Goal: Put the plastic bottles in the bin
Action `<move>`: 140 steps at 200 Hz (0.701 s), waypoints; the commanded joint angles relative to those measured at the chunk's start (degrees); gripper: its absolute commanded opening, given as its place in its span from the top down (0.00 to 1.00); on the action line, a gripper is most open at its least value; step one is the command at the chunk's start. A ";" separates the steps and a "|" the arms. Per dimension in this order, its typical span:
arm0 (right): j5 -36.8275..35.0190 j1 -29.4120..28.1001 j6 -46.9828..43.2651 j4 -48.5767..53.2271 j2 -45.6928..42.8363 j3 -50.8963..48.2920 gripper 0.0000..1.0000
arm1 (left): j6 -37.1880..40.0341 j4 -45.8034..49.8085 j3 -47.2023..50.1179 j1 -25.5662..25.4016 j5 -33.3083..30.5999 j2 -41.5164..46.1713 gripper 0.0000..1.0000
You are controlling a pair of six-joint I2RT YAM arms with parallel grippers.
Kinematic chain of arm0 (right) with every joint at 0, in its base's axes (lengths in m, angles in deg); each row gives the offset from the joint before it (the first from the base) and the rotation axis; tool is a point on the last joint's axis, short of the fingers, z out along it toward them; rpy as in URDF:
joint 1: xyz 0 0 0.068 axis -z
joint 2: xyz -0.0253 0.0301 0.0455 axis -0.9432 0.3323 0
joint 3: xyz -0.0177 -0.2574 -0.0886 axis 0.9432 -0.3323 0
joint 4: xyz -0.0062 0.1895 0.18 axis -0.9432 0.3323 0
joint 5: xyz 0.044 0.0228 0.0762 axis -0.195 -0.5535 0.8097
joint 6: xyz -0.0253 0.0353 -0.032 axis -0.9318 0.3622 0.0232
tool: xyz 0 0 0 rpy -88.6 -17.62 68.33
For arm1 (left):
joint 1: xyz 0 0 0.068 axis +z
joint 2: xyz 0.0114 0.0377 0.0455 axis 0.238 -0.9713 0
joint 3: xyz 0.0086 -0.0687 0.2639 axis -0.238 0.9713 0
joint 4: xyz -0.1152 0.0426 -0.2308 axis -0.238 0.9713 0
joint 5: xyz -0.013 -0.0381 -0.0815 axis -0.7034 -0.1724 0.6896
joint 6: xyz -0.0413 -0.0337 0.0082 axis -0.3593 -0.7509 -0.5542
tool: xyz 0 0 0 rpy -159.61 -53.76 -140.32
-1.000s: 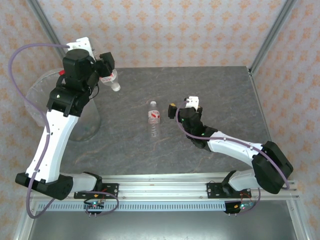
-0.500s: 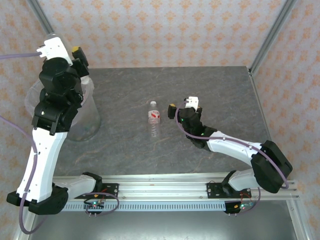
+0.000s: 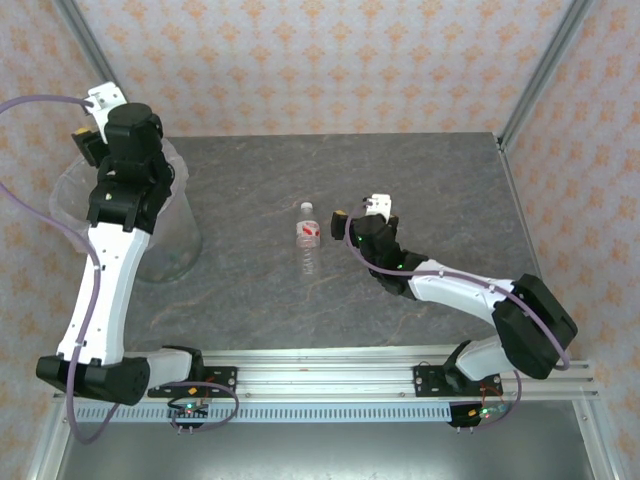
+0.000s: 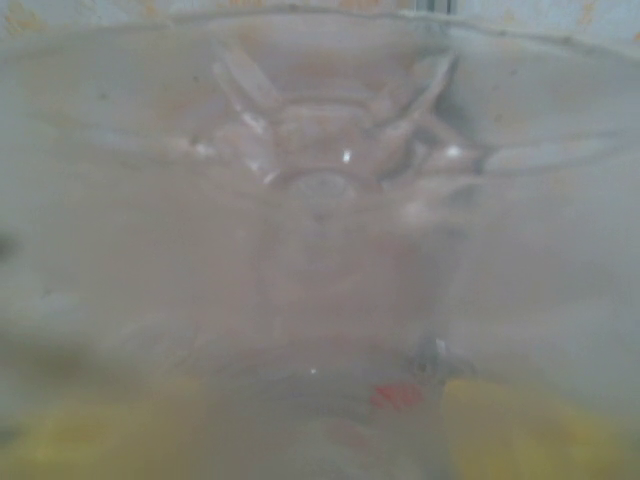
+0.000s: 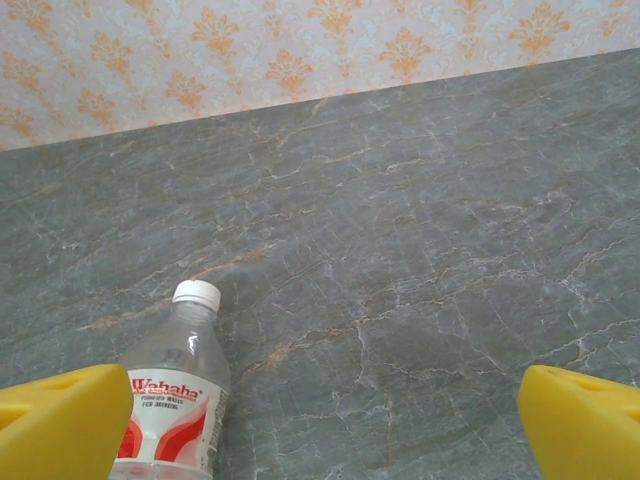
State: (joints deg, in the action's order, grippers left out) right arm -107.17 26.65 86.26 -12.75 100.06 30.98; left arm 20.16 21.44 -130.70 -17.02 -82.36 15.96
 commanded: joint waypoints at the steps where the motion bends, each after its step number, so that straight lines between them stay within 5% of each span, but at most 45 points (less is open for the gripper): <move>1: 0.24 0.09 0.75 -1.39 0.99 2.21 0.01 | -2.15 5.31 -0.67 2.05 2.09 -1.66 0.37; 140: 1.59 0.09 -0.99 -0.51 3.56 4.37 0.01 | -8.48 23.38 -8.77 17.22 -5.15 -14.54 0.33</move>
State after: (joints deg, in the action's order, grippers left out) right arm -106.06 26.65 86.06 -12.97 102.77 33.16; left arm 13.89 39.30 -136.44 -0.30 -82.58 3.66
